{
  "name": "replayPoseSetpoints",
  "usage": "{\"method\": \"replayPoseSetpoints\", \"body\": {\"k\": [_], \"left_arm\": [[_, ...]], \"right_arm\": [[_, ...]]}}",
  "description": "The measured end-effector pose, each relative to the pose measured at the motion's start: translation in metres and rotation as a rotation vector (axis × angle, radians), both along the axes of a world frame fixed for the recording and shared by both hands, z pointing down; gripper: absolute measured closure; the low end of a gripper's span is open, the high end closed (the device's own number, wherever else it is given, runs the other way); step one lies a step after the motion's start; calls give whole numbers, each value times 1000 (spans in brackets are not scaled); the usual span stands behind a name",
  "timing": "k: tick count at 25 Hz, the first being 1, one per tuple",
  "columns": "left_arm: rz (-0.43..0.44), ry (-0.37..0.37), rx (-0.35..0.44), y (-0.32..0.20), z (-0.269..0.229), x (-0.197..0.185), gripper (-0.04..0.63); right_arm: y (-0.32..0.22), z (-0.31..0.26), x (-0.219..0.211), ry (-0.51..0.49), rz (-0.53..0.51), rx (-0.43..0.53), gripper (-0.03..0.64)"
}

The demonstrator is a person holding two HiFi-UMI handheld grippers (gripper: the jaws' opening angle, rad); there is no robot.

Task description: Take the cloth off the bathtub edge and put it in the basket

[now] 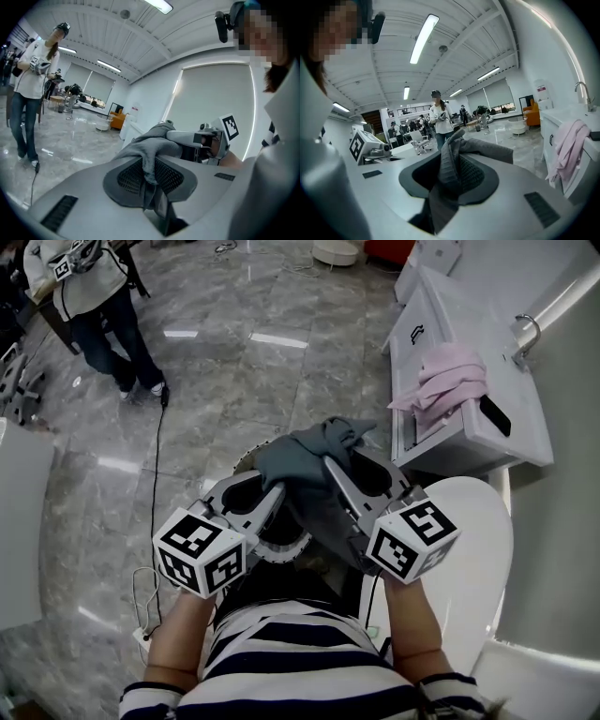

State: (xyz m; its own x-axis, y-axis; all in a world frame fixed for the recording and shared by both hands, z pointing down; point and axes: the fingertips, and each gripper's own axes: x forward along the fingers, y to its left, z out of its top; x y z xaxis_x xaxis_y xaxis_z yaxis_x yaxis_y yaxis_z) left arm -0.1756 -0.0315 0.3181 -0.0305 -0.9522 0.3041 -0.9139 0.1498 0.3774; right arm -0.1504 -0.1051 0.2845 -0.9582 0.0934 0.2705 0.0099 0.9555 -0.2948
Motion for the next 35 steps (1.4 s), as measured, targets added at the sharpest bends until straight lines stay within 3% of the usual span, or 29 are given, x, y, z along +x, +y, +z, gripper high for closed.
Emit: {"method": "replayPoseSetpoints", "body": {"k": [10,17,23,35], "left_arm": [[-132,-9,38,29,-15,-31,523],[-183,-3,18,42,-6,-41,523],[-192,1,-26,49,23,-41,523],[-147,81,-152,57,109,-11,523]], "right_arm": [[26,-6,-33,-21,-102,-14,497],[38,10,-42,3,-144,-27,497],[45,40,-42,54,-146,-41,497],[53,127,-12,205,-140,-108,497]]}}
